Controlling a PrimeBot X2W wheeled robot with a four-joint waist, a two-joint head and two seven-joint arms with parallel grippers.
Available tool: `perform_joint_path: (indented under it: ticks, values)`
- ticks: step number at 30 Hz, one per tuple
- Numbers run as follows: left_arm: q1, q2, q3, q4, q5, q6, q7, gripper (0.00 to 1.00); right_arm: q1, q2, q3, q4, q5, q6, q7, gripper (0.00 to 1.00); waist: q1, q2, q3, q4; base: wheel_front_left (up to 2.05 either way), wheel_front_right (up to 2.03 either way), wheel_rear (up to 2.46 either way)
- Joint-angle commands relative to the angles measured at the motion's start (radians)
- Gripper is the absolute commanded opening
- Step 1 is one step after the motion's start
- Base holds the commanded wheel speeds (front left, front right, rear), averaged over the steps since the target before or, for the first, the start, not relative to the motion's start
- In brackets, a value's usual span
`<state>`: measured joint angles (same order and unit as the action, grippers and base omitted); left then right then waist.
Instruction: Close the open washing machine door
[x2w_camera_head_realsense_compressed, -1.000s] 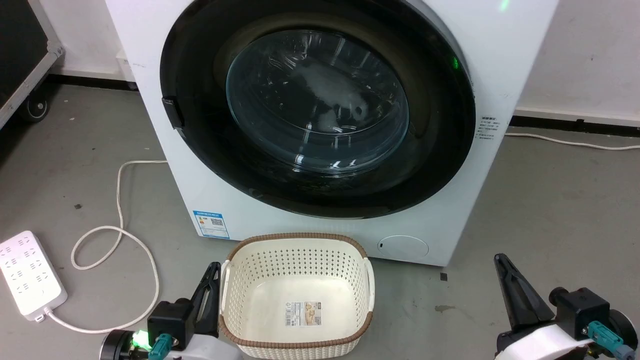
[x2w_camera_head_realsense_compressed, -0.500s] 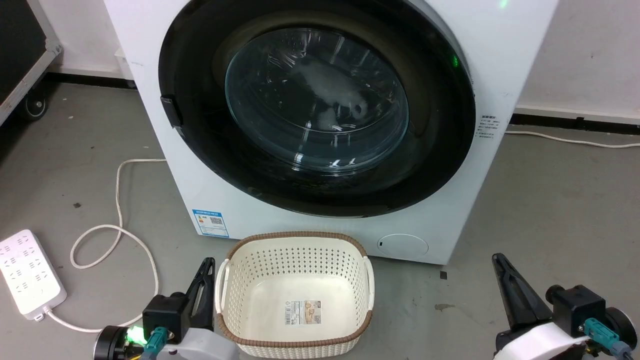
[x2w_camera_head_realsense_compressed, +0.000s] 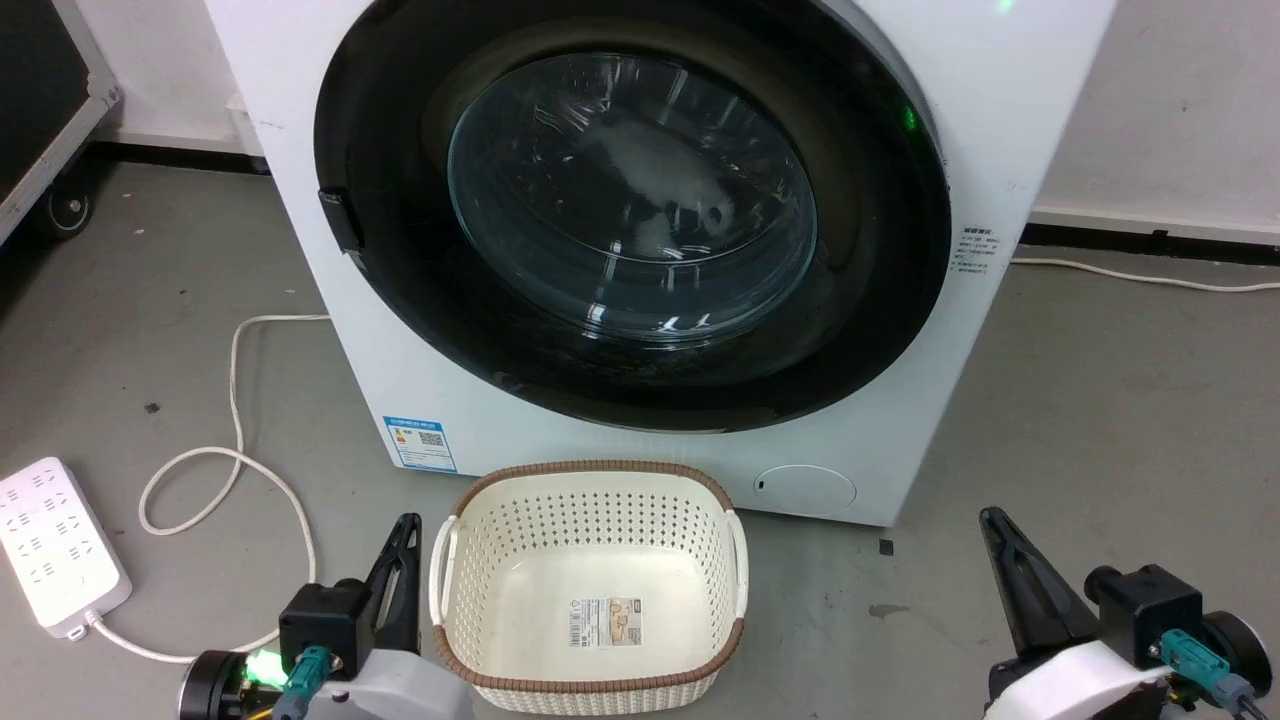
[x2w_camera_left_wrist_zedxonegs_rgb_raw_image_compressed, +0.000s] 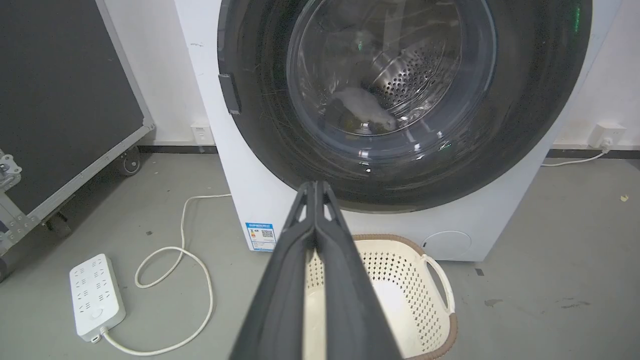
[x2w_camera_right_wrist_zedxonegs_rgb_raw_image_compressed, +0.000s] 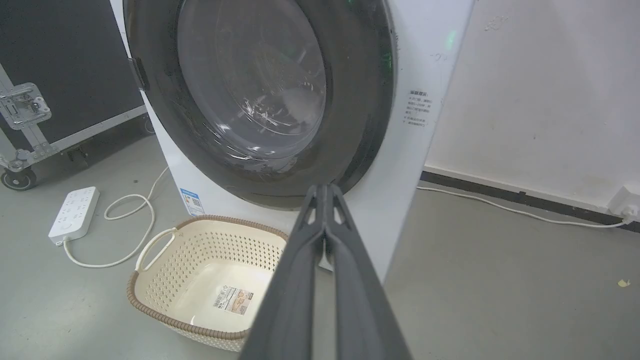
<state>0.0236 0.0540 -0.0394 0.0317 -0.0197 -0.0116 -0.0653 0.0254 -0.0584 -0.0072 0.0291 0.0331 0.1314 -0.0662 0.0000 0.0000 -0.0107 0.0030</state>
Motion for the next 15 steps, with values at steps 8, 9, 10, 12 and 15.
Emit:
perform_joint_path:
  ticks: [8, 9, 10, 12, 15]
  values:
    - [-0.016, -0.001, 0.013, -0.012, 0.009, 0.006, 0.017, 0.00, -0.019, 0.006, 0.002, -0.013, -0.013, -0.001, 0.018, 0.00, 0.0000, 0.0000, 0.003, -0.001, 0.00, 0.00, 0.00]
    - [-0.016, -0.001, 0.015, -0.013, 0.010, 0.006, 0.021, 0.00, -0.020, 0.006, 0.003, -0.015, -0.015, -0.001, 0.022, 0.00, 0.0000, 0.0000, 0.003, -0.001, 0.00, 0.00, 0.00]
    - [-0.016, -0.001, 0.015, -0.013, 0.010, 0.006, 0.021, 0.00, -0.020, 0.006, 0.003, -0.015, -0.015, -0.001, 0.022, 0.00, 0.0000, 0.0000, 0.003, -0.001, 0.00, 0.00, 0.00]
    - [-0.017, -0.001, 0.018, -0.015, 0.011, 0.007, 0.026, 0.00, -0.020, 0.006, 0.003, -0.016, -0.017, -0.001, 0.026, 0.00, 0.0000, 0.0000, 0.004, -0.001, 0.00, 0.00, 0.00]
    - [-0.018, -0.002, 0.021, -0.018, 0.012, 0.008, 0.032, 0.00, -0.021, 0.007, 0.004, -0.018, -0.019, -0.001, 0.032, 0.00, 0.0000, 0.0000, 0.005, -0.001, 0.00, 0.00, 0.00]
